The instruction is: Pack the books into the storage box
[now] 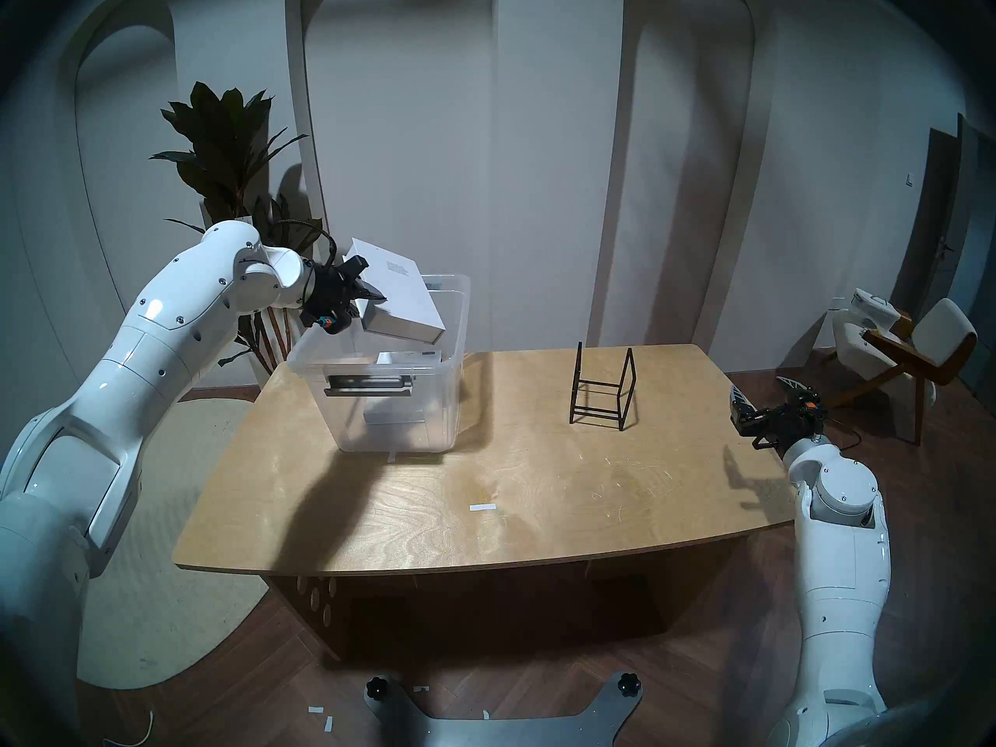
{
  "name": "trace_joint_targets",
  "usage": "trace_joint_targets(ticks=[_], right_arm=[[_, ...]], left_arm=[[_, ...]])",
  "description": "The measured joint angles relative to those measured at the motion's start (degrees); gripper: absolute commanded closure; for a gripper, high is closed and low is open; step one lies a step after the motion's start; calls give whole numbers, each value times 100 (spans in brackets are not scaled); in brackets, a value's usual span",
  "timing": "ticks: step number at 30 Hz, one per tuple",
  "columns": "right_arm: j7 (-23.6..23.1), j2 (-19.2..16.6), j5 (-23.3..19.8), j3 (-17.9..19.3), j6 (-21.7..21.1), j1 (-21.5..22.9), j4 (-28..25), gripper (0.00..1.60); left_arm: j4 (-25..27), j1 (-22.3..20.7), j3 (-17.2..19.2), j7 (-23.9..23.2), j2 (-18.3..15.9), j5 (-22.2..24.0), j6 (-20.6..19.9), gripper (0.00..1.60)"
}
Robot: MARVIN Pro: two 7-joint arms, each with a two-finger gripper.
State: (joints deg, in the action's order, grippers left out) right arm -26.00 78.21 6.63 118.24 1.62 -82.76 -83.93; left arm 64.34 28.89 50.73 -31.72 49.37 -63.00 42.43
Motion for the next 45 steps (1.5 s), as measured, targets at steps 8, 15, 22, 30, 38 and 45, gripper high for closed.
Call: trace_joint_targets(ticks=[8, 15, 22, 30, 38, 45], right_arm=[[0, -1, -2, 0, 0, 1, 5, 0], [0, -7, -5, -2, 0, 4, 17, 0], [0, -14, -8, -4, 0, 5, 27, 0], [-2, -20, -12, -6, 0, 7, 40, 0], [-2, -26, -16, -9, 0, 9, 54, 0], [-2, -31, -20, -11, 0, 12, 70, 0]], left_arm=[[668, 115, 212, -434, -386, 90, -36, 0], [1231, 207, 692, -760, -859, 8, -120, 0], [1848, 253, 1170, -831, -1274, 73, -472, 0], [2536, 715, 1560, -1068, -1455, 598, -1253, 0], [2855, 1266, 1836, -1372, -1508, 877, -2018, 0], [2821, 1674, 2337, -1523, -1649, 999, -2701, 0]])
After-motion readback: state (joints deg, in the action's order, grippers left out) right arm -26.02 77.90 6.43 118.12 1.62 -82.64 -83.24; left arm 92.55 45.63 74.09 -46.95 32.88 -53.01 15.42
